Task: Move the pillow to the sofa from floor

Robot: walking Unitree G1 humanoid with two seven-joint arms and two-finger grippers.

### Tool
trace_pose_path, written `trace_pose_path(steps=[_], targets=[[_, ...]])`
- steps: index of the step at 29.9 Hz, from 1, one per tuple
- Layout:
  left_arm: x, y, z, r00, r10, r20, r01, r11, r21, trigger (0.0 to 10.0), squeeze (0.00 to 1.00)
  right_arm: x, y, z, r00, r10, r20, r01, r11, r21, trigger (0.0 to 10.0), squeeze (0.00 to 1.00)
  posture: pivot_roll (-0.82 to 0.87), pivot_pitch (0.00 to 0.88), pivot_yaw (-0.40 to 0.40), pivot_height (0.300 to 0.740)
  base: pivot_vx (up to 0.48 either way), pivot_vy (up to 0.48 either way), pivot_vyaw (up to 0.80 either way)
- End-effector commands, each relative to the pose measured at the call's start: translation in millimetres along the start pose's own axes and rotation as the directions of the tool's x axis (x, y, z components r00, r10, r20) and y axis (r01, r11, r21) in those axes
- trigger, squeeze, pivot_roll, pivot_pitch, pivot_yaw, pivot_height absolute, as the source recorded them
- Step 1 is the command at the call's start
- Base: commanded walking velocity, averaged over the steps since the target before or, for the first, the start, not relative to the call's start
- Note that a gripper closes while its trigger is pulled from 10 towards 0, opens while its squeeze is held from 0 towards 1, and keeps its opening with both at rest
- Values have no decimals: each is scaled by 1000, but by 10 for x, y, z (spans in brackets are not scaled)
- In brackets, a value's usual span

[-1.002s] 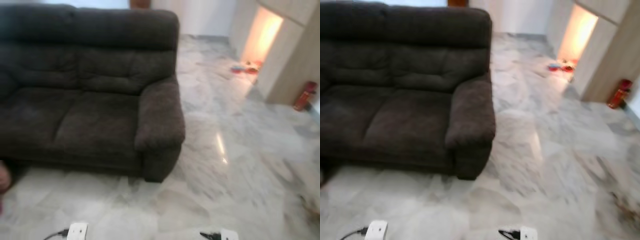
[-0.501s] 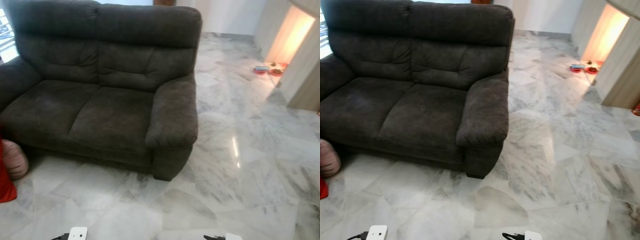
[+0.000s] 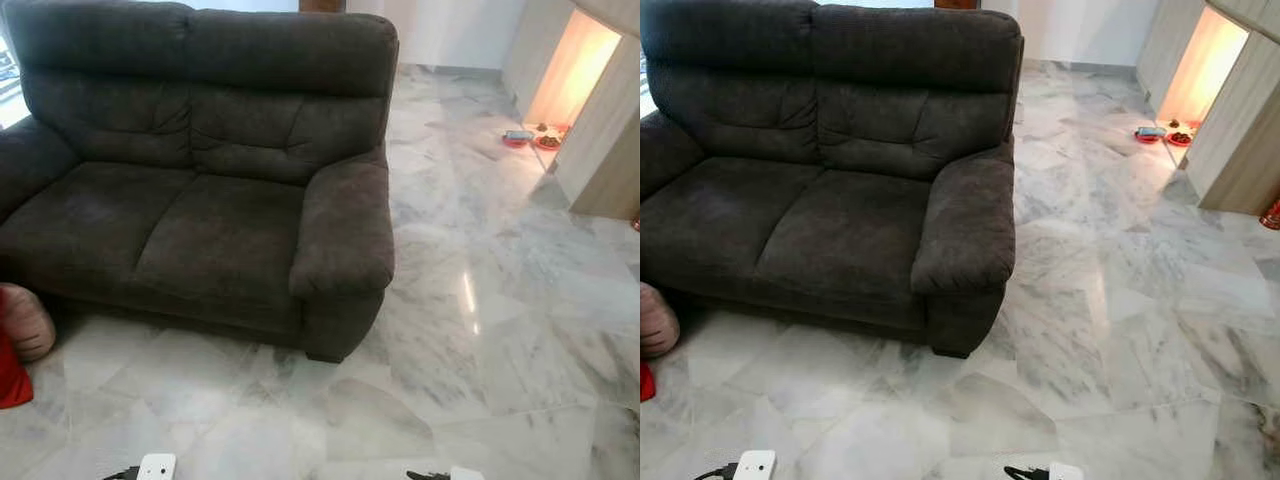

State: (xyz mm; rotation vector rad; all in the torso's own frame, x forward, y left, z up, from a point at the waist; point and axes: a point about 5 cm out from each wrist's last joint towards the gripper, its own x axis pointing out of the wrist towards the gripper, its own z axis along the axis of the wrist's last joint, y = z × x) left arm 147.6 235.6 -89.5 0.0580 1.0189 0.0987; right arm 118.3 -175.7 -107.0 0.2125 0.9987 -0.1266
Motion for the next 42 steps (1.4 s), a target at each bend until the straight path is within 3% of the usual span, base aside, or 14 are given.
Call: trace_pose_path(steps=[1, 11, 20, 42], targets=[[-7, 14, -36, 1000, 3, -17, -2, 1000, 14, 10000, 0, 6, 32, 9, 1000, 12, 2, -11, 1000, -14, 10000, 0, 126, 0, -48, 740, 0, 349, 0], [-7, 12, -36, 1000, 1, -18, -1, 1000, 11, 10000, 0, 7, 30, 17, 1000, 12, 3, -12, 999, -32, 10000, 0, 126, 0, -50, 740, 0, 348, 358], [-6, 13, -30, 1000, 0, -16, 0, 1000, 7, 10000, 0, 8, 48, 18, 1000, 26, 13, -27, 1000, 13, 10000, 0, 128, 0, -50, 740, 0, 348, 0], [22, -34, 83, 1000, -10, 7, 10, 1000, -1, 10000, 0, 44, 51, 153, 999, 28, 36, -29, 1000, 11, 10000, 0, 96, 0, -42, 740, 0, 347, 0]])
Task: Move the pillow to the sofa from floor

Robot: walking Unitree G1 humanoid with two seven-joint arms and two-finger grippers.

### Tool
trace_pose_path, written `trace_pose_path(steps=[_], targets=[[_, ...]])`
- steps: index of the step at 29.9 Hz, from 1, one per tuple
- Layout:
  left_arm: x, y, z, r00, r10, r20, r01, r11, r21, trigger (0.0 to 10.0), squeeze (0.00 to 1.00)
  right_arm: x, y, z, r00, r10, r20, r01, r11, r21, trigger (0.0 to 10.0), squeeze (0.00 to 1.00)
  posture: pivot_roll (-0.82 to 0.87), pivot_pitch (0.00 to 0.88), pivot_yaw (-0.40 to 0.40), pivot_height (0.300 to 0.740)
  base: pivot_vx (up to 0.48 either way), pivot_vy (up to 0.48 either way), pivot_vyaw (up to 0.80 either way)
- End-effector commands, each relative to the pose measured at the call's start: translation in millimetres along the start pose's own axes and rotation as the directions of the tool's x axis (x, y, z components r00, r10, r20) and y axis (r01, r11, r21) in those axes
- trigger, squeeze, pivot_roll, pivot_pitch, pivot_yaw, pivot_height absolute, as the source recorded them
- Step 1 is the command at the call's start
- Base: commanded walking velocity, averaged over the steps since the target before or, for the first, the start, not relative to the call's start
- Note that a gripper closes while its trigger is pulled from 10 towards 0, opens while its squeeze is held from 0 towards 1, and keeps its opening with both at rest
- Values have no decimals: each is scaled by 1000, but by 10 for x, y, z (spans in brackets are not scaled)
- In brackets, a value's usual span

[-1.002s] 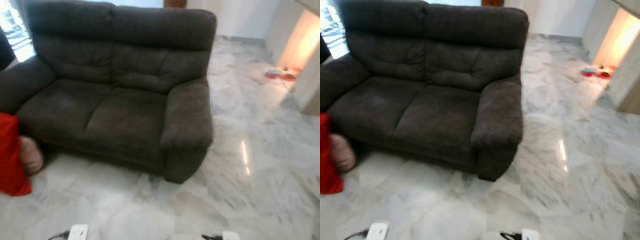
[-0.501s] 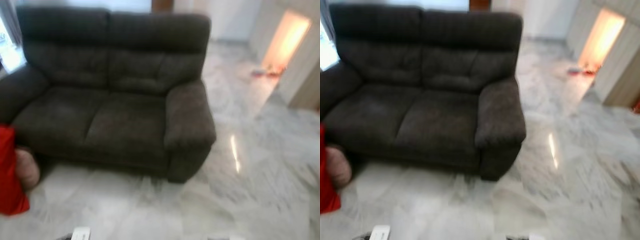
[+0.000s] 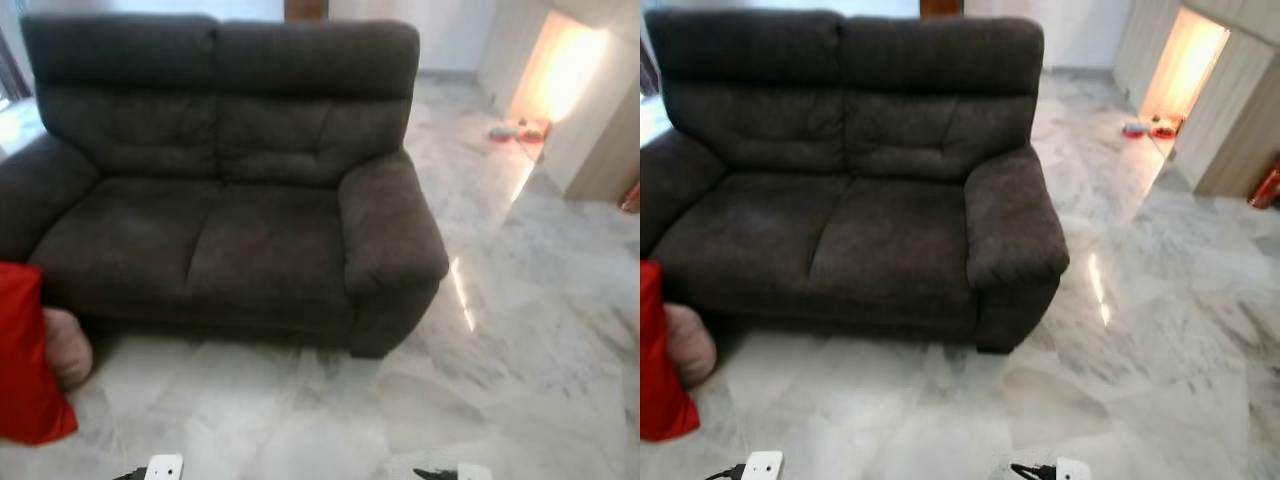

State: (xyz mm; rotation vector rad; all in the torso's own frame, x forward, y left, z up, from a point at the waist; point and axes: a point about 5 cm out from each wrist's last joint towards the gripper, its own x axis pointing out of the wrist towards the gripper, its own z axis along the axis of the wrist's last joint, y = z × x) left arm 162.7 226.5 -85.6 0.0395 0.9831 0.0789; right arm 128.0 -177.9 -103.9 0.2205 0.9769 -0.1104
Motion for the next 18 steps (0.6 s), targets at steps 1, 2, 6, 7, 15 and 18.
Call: trace_pose_path(steps=[1, 2, 6, 7, 15, 18], targets=[[-15, 56, -55, 1000, 13, -27, -13, 1000, 8, 10000, 0, 23, 47, 63, 1000, 6, 19, -6, 1000, 10, 10000, 0, 93, 0, -41, 740, 0, 345, 0], [-13, 53, -47, 1000, 13, -26, -12, 1000, 9, 10000, 0, 25, 45, 74, 1000, 4, 21, -4, 1000, 8, 10000, 0, 92, 0, -41, 740, 0, 356, 0], [-6, 44, -19, 1000, 11, -20, -11, 1000, 9, 10000, 0, 34, 38, 105, 1000, -2, 24, 2, 1000, -5, 10000, 0, 87, 0, -41, 740, 0, 364, 0], [-5, 43, -17, 1000, 11, -20, -11, 1000, 8, 10000, 0, 34, 37, 107, 1000, -2, 23, 2, 1000, -6, 10000, 0, 85, 0, -40, 740, 0, 364, 0], [-8, 36, -44, 999, 6, -35, -6, 1000, 16, 10000, 0, 27, 16, 79, 1000, -10, 8, 10, 1000, 1, 10000, 0, 85, 0, -39, 740, 0, 367, 0], [-11, 31, -59, 999, 10, -36, -10, 1000, 5, 10000, 0, 22, 2, 62, 1000, -11, 0, 11, 1000, 0, 10000, 0, 102, 0, -52, 740, 0, 365, 0]])
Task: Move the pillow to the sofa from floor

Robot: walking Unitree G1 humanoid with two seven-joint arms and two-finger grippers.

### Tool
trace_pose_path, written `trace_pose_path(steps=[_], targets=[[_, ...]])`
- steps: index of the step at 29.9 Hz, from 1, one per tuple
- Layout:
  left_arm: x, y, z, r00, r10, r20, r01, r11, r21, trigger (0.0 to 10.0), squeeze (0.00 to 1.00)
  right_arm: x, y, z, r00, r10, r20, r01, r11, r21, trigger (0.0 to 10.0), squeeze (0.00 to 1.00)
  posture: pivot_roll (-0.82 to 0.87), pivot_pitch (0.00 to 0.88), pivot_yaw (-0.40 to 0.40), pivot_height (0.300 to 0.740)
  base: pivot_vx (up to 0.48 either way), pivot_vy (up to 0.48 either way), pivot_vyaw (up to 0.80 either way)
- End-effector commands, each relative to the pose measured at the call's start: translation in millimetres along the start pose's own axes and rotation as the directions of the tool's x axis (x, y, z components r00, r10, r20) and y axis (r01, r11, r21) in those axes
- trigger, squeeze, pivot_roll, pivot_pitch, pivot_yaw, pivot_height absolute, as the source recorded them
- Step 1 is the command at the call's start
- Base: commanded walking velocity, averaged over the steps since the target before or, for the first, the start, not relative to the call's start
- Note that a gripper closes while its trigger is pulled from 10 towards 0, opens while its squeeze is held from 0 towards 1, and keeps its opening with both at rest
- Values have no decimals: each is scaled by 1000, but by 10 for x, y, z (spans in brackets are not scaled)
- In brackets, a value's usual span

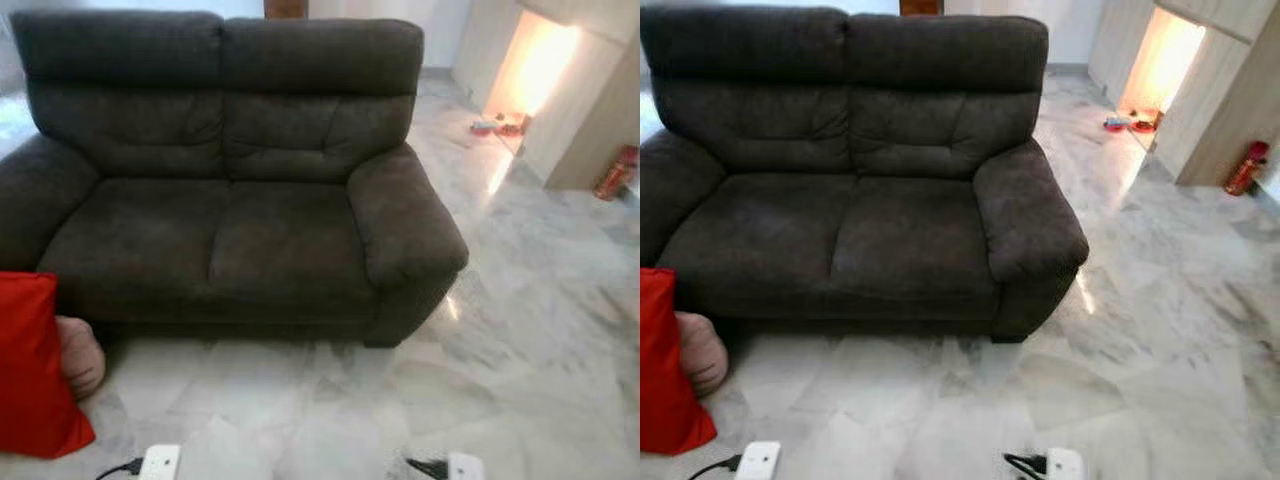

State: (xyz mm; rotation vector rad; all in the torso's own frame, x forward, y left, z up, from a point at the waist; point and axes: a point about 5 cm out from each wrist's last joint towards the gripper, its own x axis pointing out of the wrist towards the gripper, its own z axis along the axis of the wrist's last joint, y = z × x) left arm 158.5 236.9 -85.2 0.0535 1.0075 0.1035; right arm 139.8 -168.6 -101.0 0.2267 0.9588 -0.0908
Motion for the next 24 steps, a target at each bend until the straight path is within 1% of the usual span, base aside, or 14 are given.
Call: trace_pose_path(steps=[1, 9, 15, 19, 21, 24], targets=[[0, -73, -56, 1000, -9, -15, 8, 1000, -14, 10000, 0, -33, -129, -57, 999, -33, -28, 32, 999, -4, 10000, 0, 115, 0, -61, 740, 0, 368, 0], [-10, -66, -102, 1000, -11, -28, 11, 1000, 0, 10000, 0, -49, -142, -96, 999, -16, -38, 14, 999, -42, 10000, 0, 103, 0, -48, 740, 0, 364, 0], [-15, -66, -130, 999, -23, -42, 24, 1000, 16, 10000, 0, -61, -155, -131, 999, -34, -43, 33, 999, -24, 10000, 0, 65, 0, -26, 740, 0, 367, 0], [-14, -84, -130, 998, -37, -45, 39, 999, 37, 10000, 0, -67, -177, -129, 998, -47, -34, 46, 999, -8, 10000, 0, 78, 0, -35, 740, 0, 366, 0], [-13, -96, -129, 998, -38, -40, 39, 999, 23, 10000, 0, -66, -192, -121, 998, -46, -40, 44, 998, -37, 10000, 0, 84, 0, -44, 740, 0, 377, 0], [-14, -107, -140, 999, -36, -41, 37, 999, 9, 10000, 0, -71, -209, -124, 998, -49, -41, 47, 998, -39, 10000, 0, 80, 0, -49, 740, 0, 391, 0]])
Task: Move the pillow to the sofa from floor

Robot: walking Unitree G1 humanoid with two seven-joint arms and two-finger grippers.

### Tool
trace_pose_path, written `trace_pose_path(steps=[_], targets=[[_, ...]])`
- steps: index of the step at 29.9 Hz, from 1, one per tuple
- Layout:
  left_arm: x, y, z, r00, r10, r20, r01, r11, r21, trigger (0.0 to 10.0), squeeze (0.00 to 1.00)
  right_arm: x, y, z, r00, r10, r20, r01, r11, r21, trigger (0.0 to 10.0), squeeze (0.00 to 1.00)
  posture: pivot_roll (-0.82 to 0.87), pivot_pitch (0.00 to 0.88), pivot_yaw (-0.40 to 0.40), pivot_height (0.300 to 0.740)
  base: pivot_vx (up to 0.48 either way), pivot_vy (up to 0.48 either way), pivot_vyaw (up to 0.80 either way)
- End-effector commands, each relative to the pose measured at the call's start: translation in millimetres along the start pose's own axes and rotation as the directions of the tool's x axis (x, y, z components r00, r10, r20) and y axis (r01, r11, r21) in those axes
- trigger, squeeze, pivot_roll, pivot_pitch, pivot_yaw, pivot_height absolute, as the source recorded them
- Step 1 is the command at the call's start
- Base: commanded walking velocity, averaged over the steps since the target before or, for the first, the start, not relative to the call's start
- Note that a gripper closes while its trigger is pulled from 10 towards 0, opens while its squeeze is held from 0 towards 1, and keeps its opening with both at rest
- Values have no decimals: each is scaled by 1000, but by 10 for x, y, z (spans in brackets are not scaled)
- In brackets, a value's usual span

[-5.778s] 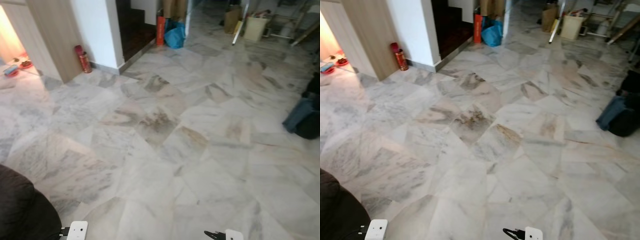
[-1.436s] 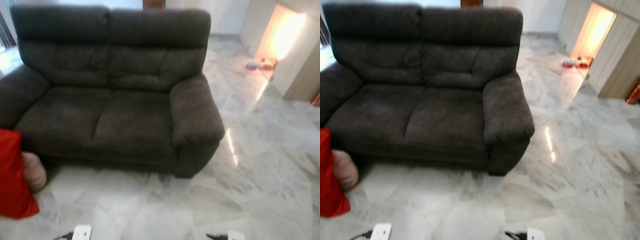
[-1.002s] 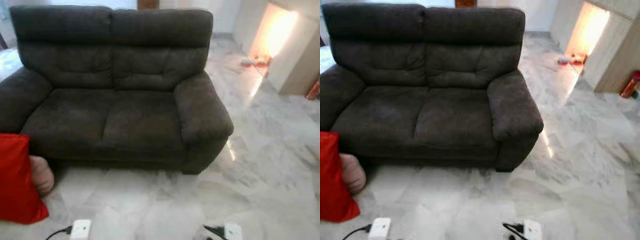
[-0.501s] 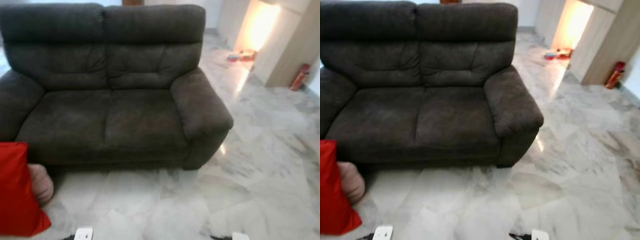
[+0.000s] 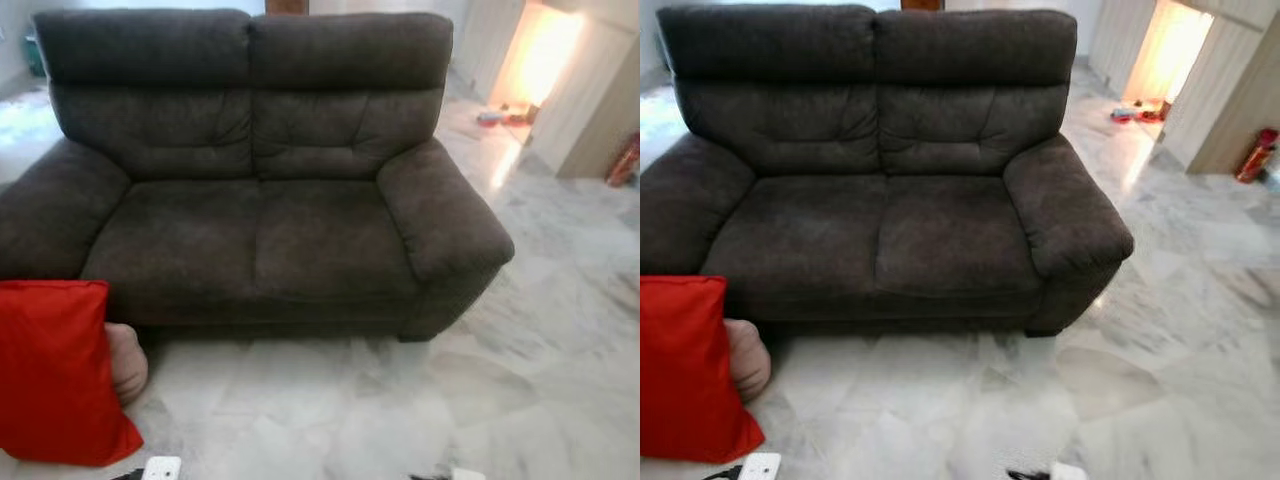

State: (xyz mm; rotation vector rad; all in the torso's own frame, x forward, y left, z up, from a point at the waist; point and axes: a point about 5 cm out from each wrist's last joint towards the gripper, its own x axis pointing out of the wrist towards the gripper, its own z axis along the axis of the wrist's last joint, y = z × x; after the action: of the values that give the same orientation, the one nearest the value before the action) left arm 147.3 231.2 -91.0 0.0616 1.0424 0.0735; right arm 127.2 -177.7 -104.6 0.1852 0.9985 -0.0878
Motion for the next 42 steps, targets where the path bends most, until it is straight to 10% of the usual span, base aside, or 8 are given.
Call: trace_pose_path(steps=[1, 42], targets=[[5, -54, -17, 1000, -14, -8, 14, 1000, -16, 10000, 0, -24, -96, -32, 1000, -30, -7, 30, 1000, -1, 10000, 0, 78, 0, -48, 740, 0, 394, 0], [4, -13, 15, 1000, -22, -4, 22, 1000, 6, 10000, 0, -13, -47, -4, 1000, 1, 8, 0, 1000, -10, 10000, 0, 87, 0, -37, 740, 0, 384, 0]])
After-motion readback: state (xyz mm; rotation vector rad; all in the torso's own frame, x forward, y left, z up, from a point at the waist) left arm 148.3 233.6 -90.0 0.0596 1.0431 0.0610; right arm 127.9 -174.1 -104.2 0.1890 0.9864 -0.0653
